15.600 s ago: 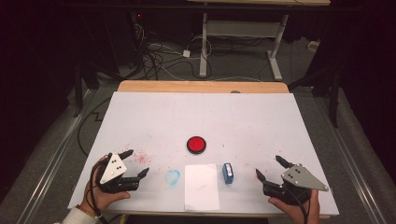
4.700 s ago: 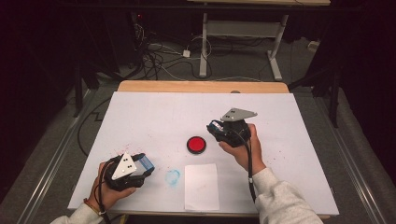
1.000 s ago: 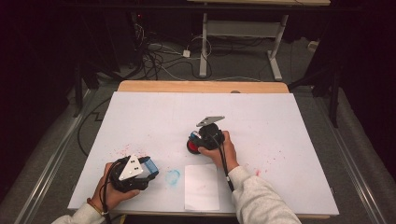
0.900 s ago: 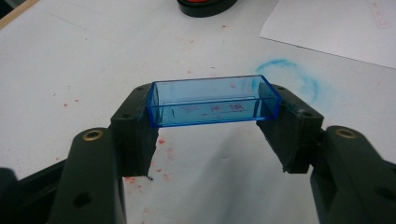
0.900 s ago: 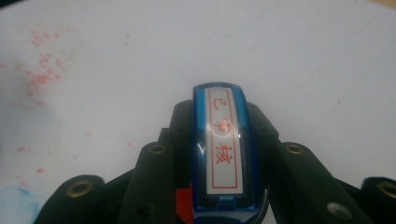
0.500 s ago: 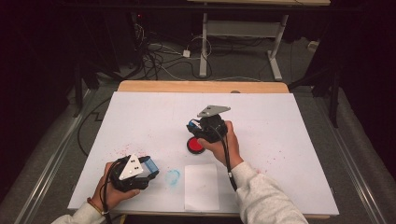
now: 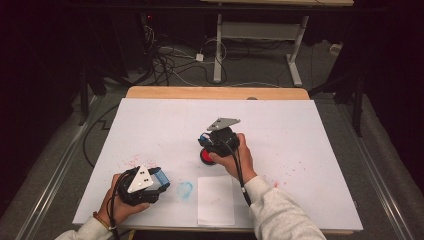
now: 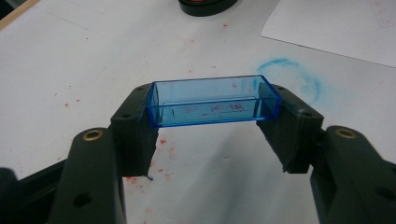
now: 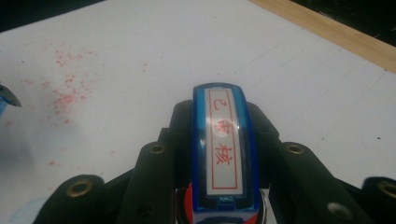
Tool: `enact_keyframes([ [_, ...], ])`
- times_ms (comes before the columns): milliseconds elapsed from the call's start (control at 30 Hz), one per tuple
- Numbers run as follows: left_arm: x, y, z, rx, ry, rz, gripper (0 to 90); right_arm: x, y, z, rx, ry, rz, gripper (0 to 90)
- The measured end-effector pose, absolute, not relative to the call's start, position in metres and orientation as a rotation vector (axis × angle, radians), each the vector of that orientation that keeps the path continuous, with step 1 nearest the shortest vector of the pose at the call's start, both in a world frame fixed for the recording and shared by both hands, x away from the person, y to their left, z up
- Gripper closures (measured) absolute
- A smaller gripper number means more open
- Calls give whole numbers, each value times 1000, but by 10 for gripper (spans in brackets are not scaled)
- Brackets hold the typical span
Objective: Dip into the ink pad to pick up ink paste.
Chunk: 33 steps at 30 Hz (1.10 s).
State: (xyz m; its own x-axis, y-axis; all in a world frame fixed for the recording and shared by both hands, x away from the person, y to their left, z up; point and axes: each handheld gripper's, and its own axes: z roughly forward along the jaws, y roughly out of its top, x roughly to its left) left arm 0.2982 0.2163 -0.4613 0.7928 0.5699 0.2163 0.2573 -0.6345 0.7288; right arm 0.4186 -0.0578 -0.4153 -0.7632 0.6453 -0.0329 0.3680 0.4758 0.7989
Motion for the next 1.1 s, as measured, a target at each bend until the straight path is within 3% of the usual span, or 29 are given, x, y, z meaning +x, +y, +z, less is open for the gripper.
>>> enact_keyframes([
  [367,298,217,-462,2272,607,567,389,425,-56,-448,902,2447,1116,698],
  [1100,299,215,-463,2285,602,559,389,427,-59,-460,882,2477,1117,699],
])
